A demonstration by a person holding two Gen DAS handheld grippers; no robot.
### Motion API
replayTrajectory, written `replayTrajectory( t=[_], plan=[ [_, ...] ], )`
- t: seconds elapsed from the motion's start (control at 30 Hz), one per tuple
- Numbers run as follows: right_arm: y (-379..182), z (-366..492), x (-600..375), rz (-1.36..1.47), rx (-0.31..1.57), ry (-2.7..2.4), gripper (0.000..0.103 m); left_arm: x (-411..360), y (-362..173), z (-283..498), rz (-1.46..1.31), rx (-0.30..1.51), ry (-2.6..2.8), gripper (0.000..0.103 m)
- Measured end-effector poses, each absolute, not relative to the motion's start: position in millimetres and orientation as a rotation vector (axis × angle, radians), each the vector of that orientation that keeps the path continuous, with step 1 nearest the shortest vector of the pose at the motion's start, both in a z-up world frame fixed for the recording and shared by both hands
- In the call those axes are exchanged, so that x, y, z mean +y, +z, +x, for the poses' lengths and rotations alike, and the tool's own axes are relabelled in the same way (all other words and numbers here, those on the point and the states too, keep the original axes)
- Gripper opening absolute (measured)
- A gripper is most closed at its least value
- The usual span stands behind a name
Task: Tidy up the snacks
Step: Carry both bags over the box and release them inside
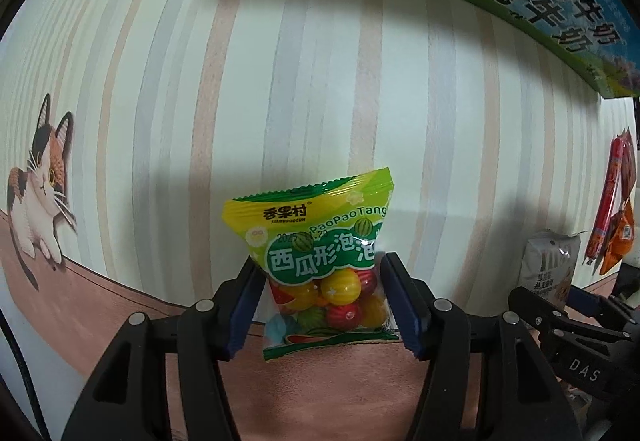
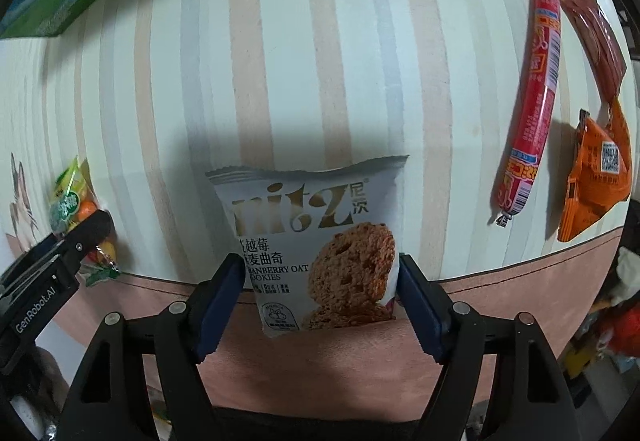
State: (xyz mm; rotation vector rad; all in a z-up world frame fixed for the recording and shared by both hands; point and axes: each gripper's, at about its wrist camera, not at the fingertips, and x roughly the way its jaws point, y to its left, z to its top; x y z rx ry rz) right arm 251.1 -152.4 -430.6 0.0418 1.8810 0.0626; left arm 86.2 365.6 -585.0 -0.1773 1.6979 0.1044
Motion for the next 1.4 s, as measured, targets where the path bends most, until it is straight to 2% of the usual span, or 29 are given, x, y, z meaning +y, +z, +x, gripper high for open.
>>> replayTrajectory(
  t=[0.13, 0.3, 0.47, 0.7, 0.93, 1.07, 1.4],
  plan=[
    [-427.1, 239.2, -128.2, -0.034, 1.814, 0.057, 0.075, 332.6, -582.9, 79.5, -0.144, 1.679, 0.116, 0.051],
    [-418.6, 223.3, -129.3, -0.011, 1.78, 0.057, 0.075, 311.0, -576.8, 71.9, -0.137, 1.668, 0.102, 0.05],
    [-379.5, 219.1, -140.9, 0.051, 1.729, 0.097, 0.075, 289.5, -557.5, 66.1, -0.165, 1.646, 0.062, 0.049],
    [-273.1, 250.9, -189.5, 0.213, 1.574, 0.179, 0.075, 264.9, -460.0, 93.5, -0.249, 1.483, -0.06, 0.049],
    [-185.9, 332.2, -208.0, 0.26, 1.389, 0.202, 0.075, 256.0, -379.9, 181.3, -0.249, 1.374, -0.143, 0.05],
    [-198.9, 401.4, -191.6, 0.235, 1.375, 0.177, 0.075, 270.6, -373.6, 238.5, -0.211, 1.396, -0.139, 0.05],
    [-284.2, 485.1, -175.9, 0.209, 1.484, 0.149, 0.075, 283.9, -448.9, 313.6, -0.184, 1.575, -0.098, 0.05]
  ],
)
